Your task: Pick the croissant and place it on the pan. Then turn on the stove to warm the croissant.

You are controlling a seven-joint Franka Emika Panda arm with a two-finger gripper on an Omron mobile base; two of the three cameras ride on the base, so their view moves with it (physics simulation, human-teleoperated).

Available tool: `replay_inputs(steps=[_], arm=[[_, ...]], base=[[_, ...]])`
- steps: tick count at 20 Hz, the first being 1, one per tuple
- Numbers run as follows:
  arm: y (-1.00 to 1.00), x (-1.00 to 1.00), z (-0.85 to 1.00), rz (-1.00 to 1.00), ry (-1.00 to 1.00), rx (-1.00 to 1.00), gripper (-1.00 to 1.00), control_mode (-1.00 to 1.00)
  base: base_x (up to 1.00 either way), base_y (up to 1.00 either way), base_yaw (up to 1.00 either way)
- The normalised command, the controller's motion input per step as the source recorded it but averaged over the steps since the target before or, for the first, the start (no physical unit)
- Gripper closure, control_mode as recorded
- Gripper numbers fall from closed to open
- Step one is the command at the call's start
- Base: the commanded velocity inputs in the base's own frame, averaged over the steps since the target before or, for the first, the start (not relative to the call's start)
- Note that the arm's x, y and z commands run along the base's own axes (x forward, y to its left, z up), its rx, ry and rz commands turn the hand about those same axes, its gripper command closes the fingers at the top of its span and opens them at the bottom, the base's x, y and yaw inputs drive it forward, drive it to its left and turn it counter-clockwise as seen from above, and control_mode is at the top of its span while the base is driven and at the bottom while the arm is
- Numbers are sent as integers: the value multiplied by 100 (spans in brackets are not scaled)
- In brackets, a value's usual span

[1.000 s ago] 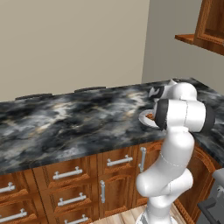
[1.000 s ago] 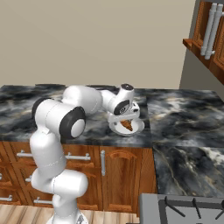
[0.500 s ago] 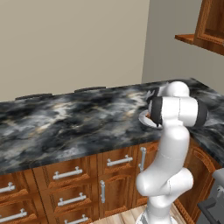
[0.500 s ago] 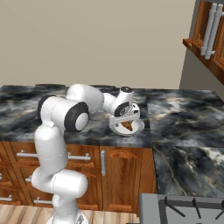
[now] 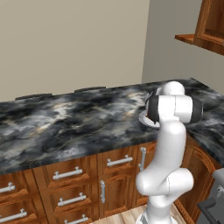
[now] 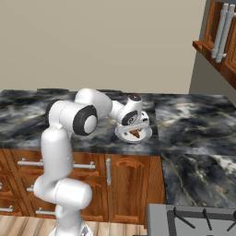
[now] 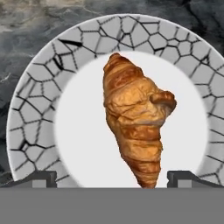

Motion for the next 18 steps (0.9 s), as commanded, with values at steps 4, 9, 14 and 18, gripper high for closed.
replay_inputs(steps=[4,9,14,18], arm=[[-3,19,-16,0,0,-1,-100,-100],[0,20,-17,1,0,-2,-100,-100],[-2,17,-15,1,0,-1,-100,-100],[-8,14,-13,1,0,0,-100,-100]], base=[[0,0,0],[0,0,0],[0,0,0],[0,0,0]])
